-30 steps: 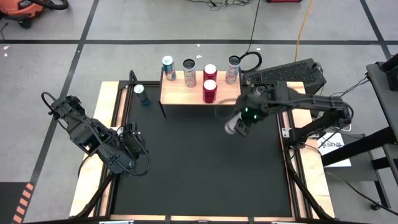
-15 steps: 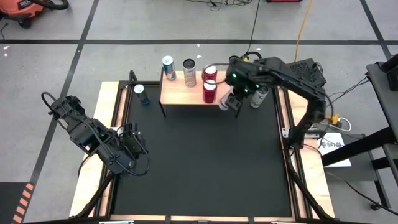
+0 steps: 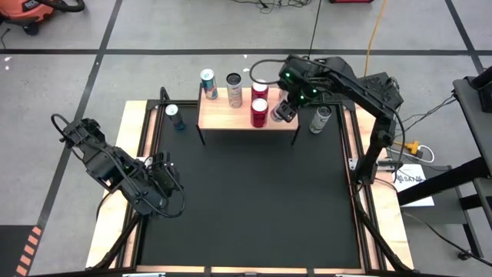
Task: Place canned beverage on shelf
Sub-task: Put the white pink soda can on the shelf aligned with the other white pink soda can
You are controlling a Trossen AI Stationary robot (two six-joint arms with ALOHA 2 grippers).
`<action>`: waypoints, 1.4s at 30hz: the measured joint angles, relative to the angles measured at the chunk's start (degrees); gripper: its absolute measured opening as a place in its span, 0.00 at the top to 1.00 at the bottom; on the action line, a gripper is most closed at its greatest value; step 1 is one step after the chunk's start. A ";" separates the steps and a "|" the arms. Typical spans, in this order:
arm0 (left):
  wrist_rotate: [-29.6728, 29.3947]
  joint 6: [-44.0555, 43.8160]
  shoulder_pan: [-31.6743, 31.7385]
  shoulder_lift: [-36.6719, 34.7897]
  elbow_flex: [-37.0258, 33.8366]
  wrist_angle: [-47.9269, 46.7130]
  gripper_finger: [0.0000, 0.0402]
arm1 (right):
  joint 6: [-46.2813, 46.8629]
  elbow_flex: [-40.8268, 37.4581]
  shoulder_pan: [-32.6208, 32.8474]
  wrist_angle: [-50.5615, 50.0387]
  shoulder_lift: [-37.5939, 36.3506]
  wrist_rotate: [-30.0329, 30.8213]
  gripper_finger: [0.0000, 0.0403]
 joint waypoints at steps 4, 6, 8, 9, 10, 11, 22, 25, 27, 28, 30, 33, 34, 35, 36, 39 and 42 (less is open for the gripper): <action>0.01 -0.03 -0.02 0.00 0.00 0.00 1.00 | -0.02 -0.02 -1.04 0.02 0.20 -0.63 0.42; -0.01 -0.03 -0.02 0.00 0.00 0.00 1.00 | 0.00 -0.02 -1.63 0.00 0.38 -2.45 0.42; 0.01 -0.04 -0.01 0.00 0.00 0.00 1.00 | 0.03 -0.09 -1.97 0.04 0.46 -3.16 0.42; 0.00 -0.06 -0.02 0.00 0.00 0.00 1.00 | -0.06 -0.09 -2.09 0.03 0.50 -2.92 0.42; -0.01 -0.06 -0.02 0.00 0.00 0.02 1.00 | -0.18 -0.09 -2.29 0.01 0.52 -2.79 0.42; 0.00 -0.16 -0.02 0.00 0.00 0.06 1.00 | -0.21 -0.09 -2.57 -0.01 0.52 -2.87 0.42; 0.01 -2.87 -0.02 0.22 0.00 0.02 1.00 | -1.21 -1.99 -4.50 -0.04 0.64 -2.79 0.42; 0.01 -2.87 -0.01 0.22 0.00 0.01 1.00 | -1.91 -2.40 -4.50 0.11 0.65 -2.78 0.42; 0.01 -2.90 -0.02 0.22 0.00 0.01 1.00 | -2.12 -2.96 -4.50 0.03 0.61 -2.80 0.42; 0.01 -2.90 -0.02 0.22 0.00 0.01 1.00 | -2.12 -3.24 -4.50 -0.01 0.61 -2.78 0.42; 0.01 -2.90 -0.02 0.22 0.00 0.00 1.00 | -2.10 -3.60 -4.52 0.03 0.61 -2.78 0.42; 0.01 -2.90 -0.02 0.22 0.00 0.00 1.00 | -2.10 -4.27 -4.54 0.02 0.39 -2.78 0.42; 0.01 -2.92 -0.02 0.22 0.00 0.00 1.00 | -2.10 -4.59 -4.54 0.02 0.37 -2.75 0.42; 0.01 -2.97 -0.02 0.22 0.00 0.00 1.00 | -2.10 -4.91 -4.54 0.02 0.37 -2.67 0.42; 0.01 -3.01 -0.02 0.22 0.00 0.00 1.00 | -2.10 -5.23 -4.54 0.01 0.41 -2.47 0.42; 0.01 -3.01 -0.01 0.22 0.00 0.00 1.00 | -2.47 -5.83 -4.52 0.02 0.40 -1.08 0.42; 0.01 -2.98 0.00 0.22 0.00 0.00 1.00 | -2.93 -5.86 -4.60 0.05 0.39 -0.98 0.42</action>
